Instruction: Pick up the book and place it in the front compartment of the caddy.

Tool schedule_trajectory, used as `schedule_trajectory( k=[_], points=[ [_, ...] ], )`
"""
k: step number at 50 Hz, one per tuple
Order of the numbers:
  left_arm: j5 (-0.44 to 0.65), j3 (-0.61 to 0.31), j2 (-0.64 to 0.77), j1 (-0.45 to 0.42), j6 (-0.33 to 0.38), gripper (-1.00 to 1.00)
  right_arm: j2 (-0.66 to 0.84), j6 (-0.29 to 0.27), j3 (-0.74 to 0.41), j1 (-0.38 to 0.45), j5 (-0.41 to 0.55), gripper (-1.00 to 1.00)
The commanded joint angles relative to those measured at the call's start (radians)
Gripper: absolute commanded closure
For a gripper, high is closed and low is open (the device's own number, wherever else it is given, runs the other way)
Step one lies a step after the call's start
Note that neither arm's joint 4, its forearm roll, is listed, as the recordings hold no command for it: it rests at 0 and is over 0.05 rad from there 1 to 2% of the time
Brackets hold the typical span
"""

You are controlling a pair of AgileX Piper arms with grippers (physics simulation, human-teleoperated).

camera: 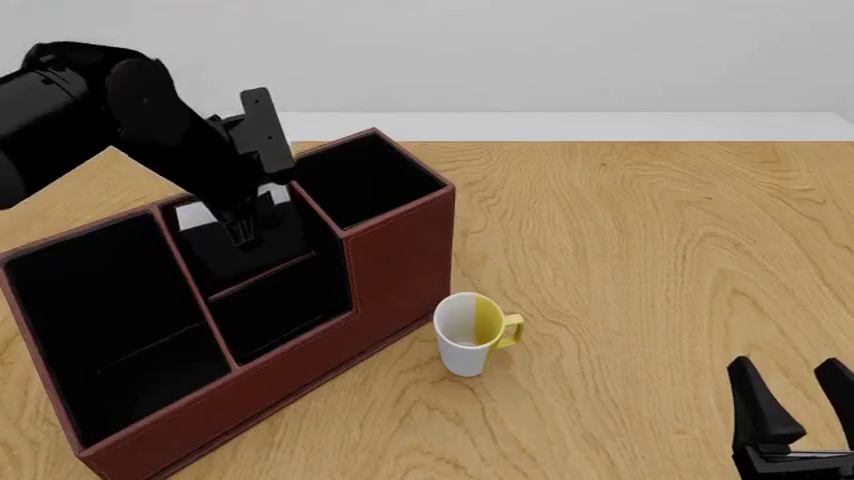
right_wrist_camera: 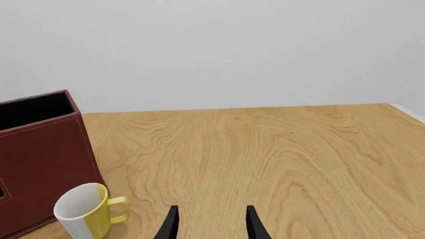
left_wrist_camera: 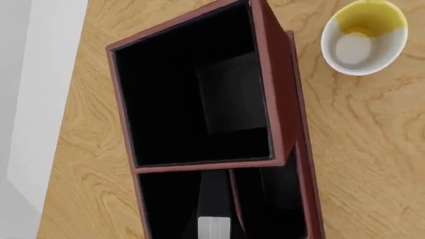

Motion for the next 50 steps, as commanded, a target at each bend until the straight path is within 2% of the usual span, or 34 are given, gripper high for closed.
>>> schedule_trajectory(
  k=[1, 9, 29, 37, 39, 41, 44, 45, 48, 49, 50],
  points=[
    [-0.056, 0.045, 0.019, 0.019, 0.012, 1.00, -0.008, 0.000, 0.000, -0.002, 0.007, -1.00],
    [-0.094, 0.067, 0.028, 0.035, 0.023, 1.00, -0.011, -0.001, 0.000, -0.003, 0.010, -1.00],
    [-0.174, 0.132, 0.051, 0.029, -0.005, 1.00, 0.001, -0.004, 0.000, -0.002, -0.001, -1.00],
    [-0.214, 0.165, 0.066, 0.059, 0.035, 1.00, 0.004, -0.005, 0.001, -0.003, -0.005, -1.00],
    [-0.220, 0.162, 0.068, 0.058, 0.024, 1.00, 0.008, -0.006, 0.000, -0.003, -0.008, -1.00],
    [-0.236, 0.185, 0.070, 0.079, 0.058, 1.00, 0.010, -0.006, 0.000, -0.003, -0.009, -1.00],
    [-0.275, 0.166, 0.074, 0.092, 0.066, 1.00, 0.010, -0.006, 0.000, -0.003, -0.010, -1.00],
    [-0.309, 0.158, 0.083, 0.120, 0.103, 1.00, 0.009, -0.007, 0.000, -0.003, -0.009, -1.00],
    [-0.301, 0.168, 0.076, 0.122, 0.108, 1.00, 0.006, -0.007, 0.000, -0.003, -0.006, -1.00],
    [-0.296, 0.175, 0.066, 0.112, 0.095, -1.00, 0.004, -0.006, 0.000, -0.003, -0.005, -1.00],
    [-0.306, 0.188, 0.062, 0.119, 0.115, -1.00, 0.001, -0.007, 0.000, -0.002, -0.002, -1.00]
  ],
)
